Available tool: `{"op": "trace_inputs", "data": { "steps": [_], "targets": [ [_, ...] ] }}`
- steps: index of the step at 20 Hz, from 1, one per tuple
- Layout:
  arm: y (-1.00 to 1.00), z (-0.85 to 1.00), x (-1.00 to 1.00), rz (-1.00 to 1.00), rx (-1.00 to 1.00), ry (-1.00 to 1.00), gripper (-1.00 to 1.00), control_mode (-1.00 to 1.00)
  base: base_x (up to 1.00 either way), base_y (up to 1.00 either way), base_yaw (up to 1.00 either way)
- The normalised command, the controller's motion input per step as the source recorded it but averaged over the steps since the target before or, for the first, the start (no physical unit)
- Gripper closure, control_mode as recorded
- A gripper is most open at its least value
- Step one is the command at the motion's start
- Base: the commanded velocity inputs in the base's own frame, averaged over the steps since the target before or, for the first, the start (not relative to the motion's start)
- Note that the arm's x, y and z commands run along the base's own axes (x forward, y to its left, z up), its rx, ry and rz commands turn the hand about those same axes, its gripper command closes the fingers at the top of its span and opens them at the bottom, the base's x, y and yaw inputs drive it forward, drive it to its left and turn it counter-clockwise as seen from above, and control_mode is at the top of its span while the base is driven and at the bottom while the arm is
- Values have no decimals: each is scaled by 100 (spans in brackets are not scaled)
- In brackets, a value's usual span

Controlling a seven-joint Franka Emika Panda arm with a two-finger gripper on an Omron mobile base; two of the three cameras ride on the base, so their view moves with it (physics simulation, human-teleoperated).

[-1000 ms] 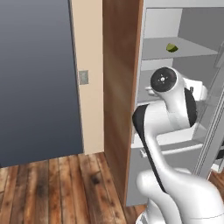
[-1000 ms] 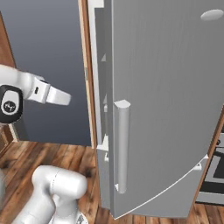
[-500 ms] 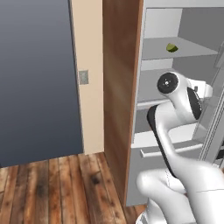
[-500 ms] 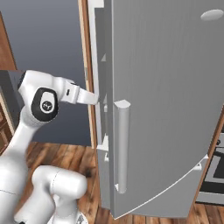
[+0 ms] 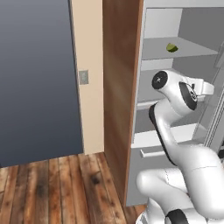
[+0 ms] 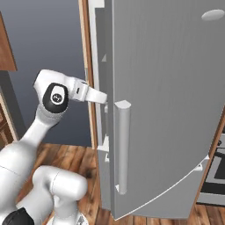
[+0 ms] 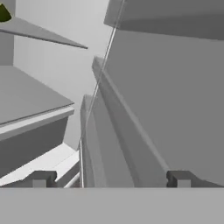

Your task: There is a bowl on the dining counter. Grab a lemon wedge from the fridge and place it in the bowl. Then get the liquor bottle and glass cup from the cabinet and place them next to the bowl.

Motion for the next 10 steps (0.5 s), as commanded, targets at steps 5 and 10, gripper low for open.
{"op": "trace_inputs", "data": {
  "steps": [5,10],
  "targets": [
    [-55,-12,15,-25,-7,17,-100,-100,0,0,0],
    [-46,-20,5,-20,-8,9,-100,-100,0,0,0]
  ]
}}
